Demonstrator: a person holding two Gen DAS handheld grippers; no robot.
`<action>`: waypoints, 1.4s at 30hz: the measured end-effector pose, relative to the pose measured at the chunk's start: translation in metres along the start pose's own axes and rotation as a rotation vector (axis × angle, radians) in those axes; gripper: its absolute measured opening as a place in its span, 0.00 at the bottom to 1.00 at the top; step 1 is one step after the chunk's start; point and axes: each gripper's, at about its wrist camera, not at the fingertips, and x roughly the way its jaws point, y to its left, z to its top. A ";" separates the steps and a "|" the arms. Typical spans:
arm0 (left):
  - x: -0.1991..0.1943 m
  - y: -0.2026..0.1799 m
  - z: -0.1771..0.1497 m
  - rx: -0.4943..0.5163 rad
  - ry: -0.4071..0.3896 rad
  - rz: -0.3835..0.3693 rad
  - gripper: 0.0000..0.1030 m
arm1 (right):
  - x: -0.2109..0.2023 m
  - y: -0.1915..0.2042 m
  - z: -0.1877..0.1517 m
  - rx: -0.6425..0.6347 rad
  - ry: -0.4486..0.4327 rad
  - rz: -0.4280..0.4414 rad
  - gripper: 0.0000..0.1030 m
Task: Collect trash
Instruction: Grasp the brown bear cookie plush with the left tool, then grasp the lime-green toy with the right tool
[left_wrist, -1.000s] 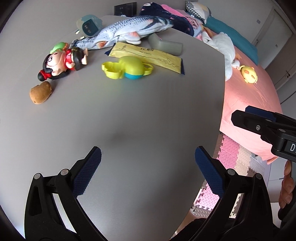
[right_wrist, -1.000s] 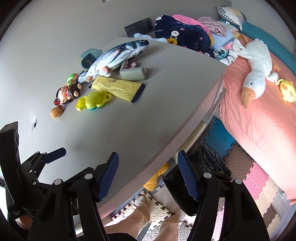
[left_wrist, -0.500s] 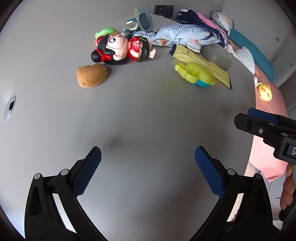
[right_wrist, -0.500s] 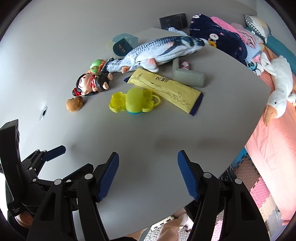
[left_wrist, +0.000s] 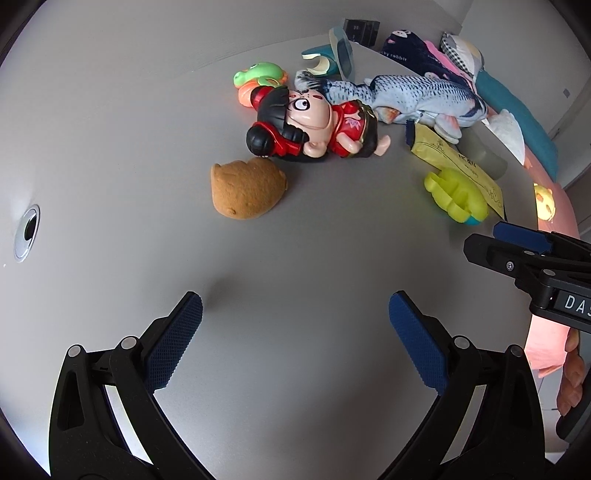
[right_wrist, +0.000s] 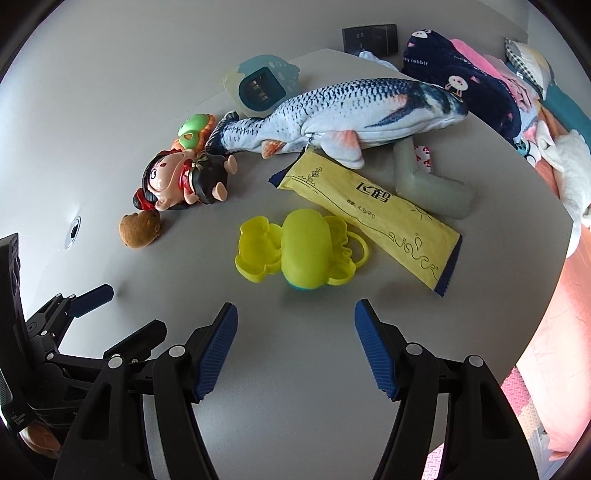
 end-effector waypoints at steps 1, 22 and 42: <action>0.001 0.002 0.003 0.002 -0.003 0.002 0.95 | 0.003 0.000 0.002 -0.005 0.002 -0.006 0.65; 0.014 0.031 0.039 0.050 -0.039 0.012 0.76 | 0.018 0.002 0.029 -0.039 -0.028 -0.067 0.68; -0.004 0.028 0.023 0.043 -0.064 -0.021 0.44 | 0.030 0.019 0.044 -0.141 -0.032 -0.076 0.61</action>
